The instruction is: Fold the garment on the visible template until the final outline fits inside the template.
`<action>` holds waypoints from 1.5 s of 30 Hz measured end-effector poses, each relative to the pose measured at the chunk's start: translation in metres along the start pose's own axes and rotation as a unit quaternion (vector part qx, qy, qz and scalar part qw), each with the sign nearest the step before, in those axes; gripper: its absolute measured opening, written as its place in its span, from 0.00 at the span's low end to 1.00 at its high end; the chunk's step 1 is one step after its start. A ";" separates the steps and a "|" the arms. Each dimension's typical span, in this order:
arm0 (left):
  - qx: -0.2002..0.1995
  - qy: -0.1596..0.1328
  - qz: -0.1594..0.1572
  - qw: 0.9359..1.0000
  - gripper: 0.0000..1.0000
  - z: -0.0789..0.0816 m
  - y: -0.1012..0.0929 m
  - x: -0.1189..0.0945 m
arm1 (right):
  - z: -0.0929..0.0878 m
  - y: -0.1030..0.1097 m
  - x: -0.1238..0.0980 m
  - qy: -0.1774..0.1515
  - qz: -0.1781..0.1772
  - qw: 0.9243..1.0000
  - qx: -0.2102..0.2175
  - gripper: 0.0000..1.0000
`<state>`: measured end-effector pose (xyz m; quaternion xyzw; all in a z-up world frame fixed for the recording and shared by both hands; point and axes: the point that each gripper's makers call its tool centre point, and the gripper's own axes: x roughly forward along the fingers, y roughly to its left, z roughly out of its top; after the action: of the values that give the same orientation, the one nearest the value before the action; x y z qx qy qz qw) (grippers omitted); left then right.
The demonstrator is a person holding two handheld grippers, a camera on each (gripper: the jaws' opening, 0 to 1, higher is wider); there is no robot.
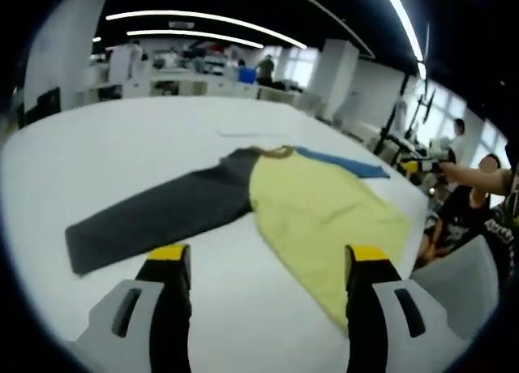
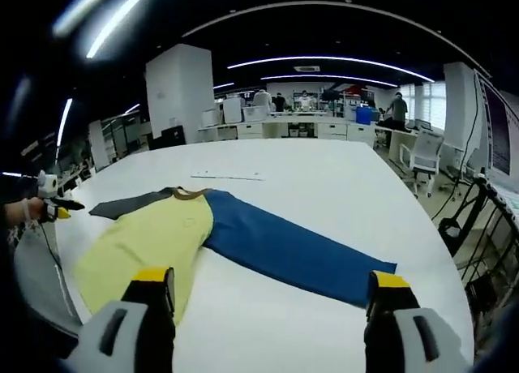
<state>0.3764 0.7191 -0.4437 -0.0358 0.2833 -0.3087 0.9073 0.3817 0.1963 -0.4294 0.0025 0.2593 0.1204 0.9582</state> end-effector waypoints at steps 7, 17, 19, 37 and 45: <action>0.016 0.013 -0.001 1.000 0.76 -0.005 -0.002 0.004 | -0.007 -0.023 0.002 0.004 -0.022 0.999 0.027 0.97; -0.008 0.005 0.003 1.000 0.75 -0.008 0.002 0.001 | -0.025 -0.069 0.016 0.006 -0.077 0.991 0.113 0.85; -0.011 0.007 0.005 1.000 0.75 -0.009 0.003 0.000 | -0.029 -0.075 0.020 0.006 -0.079 0.989 0.125 0.83; -0.046 0.009 0.030 0.998 0.72 -0.021 0.014 -0.014 | -0.045 -0.096 0.050 0.016 -0.114 0.974 0.193 0.55; -0.051 0.012 0.028 0.998 0.69 -0.025 0.009 -0.012 | -0.050 -0.112 0.044 0.008 -0.138 0.967 0.215 0.43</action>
<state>0.3603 0.7362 -0.4605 -0.0708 0.3107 -0.2689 0.9089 0.4192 0.0945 -0.5021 0.1715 0.2844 -0.0719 0.9405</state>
